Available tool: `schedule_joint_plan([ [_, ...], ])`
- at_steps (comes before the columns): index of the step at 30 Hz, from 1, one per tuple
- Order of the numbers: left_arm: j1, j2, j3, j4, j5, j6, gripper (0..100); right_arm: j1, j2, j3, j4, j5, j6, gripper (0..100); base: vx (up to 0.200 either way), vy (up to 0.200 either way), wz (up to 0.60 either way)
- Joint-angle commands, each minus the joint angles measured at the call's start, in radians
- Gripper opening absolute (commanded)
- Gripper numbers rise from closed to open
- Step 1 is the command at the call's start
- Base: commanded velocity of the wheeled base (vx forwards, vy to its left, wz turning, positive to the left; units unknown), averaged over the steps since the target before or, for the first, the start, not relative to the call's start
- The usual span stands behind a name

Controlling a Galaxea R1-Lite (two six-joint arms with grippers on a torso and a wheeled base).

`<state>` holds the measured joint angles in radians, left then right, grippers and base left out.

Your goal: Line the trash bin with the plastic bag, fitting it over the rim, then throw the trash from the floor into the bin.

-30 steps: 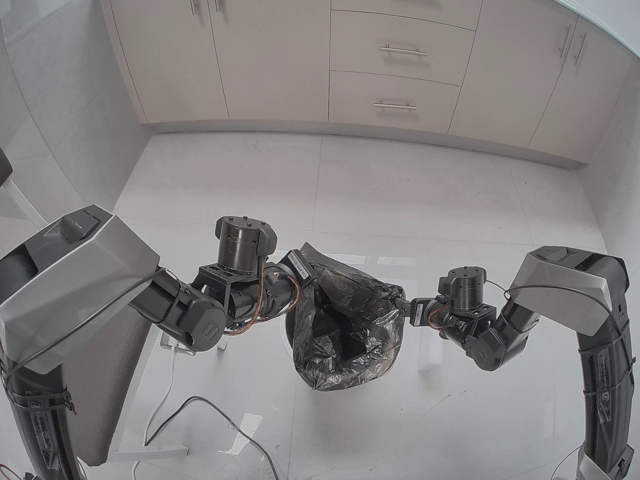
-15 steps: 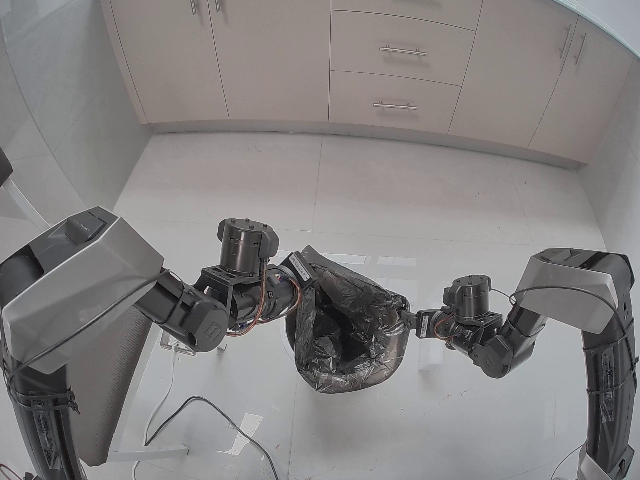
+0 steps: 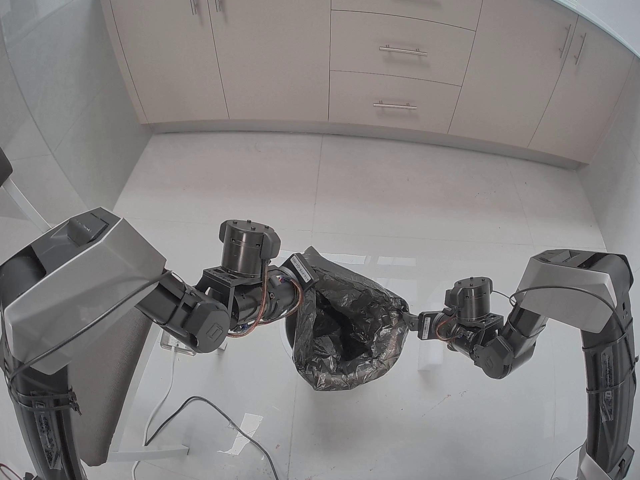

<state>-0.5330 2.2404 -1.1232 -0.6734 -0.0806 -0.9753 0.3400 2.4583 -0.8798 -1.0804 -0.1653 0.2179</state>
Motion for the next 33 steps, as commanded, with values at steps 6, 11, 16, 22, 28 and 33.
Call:
schedule_joint_plan([
  [6, 0.001, 0.011, -0.001, 0.000, -0.001, 0.003, 0, 0.059, -0.107, 0.074, 0.004, 0.009, -0.005, 100, 0.000, 0.000, 0.00],
  [11, -0.001, 0.010, -0.003, 0.000, -0.002, 0.009, 0, 0.094, -0.111, 0.022, 0.010, 0.010, -0.061, 100, 0.000, 0.000, 0.00],
  [16, 0.001, 0.019, -0.006, 0.000, -0.002, 0.043, 0, 0.093, -0.038, -0.128, 0.039, 0.009, -0.114, 100, 0.000, 0.000, 0.00],
  [22, 0.007, 0.038, -0.015, 0.000, -0.002, 0.095, 0, 0.088, 0.030, -0.272, 0.063, 0.013, -0.121, 100, 0.000, 0.000, 0.00],
  [28, 0.010, 0.045, -0.020, 0.000, -0.004, 0.098, 0, 0.094, 0.041, -0.285, 0.073, 0.012, -0.121, 100, 0.000, 0.000, 0.00],
  [33, 0.011, 0.061, -0.030, 0.002, -0.005, 0.119, 0, 0.105, 0.022, -0.289, 0.076, 0.012, -0.121, 100, 0.000, 0.000, 0.00],
])
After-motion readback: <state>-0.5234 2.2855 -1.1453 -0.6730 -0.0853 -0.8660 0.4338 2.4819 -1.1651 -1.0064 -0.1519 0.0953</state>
